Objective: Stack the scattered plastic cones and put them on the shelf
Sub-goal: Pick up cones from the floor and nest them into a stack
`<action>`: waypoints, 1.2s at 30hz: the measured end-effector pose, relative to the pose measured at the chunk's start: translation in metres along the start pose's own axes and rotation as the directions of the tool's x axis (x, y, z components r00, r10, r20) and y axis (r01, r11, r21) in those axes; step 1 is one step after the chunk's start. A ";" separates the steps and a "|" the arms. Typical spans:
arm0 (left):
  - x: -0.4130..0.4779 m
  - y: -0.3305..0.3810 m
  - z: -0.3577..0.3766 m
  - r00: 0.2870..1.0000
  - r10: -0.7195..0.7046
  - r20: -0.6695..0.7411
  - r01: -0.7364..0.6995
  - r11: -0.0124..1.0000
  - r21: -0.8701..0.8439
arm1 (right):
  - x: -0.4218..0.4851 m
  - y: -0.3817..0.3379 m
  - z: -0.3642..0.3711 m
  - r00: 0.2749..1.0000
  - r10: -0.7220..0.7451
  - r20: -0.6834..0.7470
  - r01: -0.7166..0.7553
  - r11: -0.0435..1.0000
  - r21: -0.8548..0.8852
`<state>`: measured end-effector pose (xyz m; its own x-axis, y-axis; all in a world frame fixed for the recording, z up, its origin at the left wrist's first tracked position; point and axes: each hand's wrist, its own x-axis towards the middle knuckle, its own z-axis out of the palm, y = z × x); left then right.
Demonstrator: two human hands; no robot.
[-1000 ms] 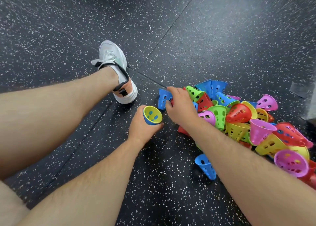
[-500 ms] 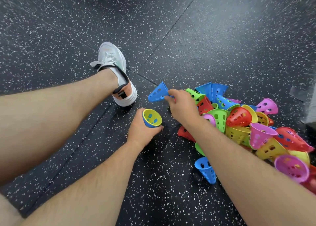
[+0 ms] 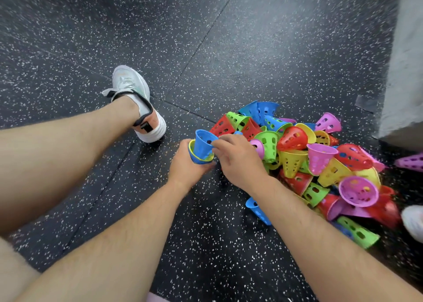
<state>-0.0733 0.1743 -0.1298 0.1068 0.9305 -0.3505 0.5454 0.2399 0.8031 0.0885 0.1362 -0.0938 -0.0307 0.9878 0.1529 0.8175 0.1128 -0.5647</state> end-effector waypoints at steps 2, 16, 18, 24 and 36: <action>-0.006 0.008 0.003 1.000 0.028 0.010 -0.028 0.999 -0.024 | -0.008 -0.007 -0.008 0.992 0.064 0.112 -0.072 0.995 0.070; -0.028 0.028 0.034 0.990 0.105 0.097 -0.112 0.991 0.068 | -0.031 0.039 -0.041 0.943 0.320 0.094 -0.266 0.892 -0.366; -0.029 0.027 0.034 0.990 0.102 0.101 -0.110 0.991 0.081 | -0.029 0.042 -0.041 0.934 0.329 0.136 -0.244 0.870 -0.428; -0.031 0.022 0.026 0.992 0.061 0.108 -0.073 0.992 0.107 | -0.017 0.048 -0.031 0.916 0.351 0.195 -0.182 0.796 -0.578; -0.029 0.012 0.021 0.998 0.038 0.055 -0.044 0.993 0.110 | -0.017 0.041 -0.039 0.968 0.202 0.146 -0.190 0.977 -0.092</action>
<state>-0.0526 0.1446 -0.1200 0.1728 0.9224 -0.3454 0.6285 0.1668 0.7597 0.1455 0.1197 -0.0878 0.0513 0.9951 -0.0847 0.8578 -0.0874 -0.5065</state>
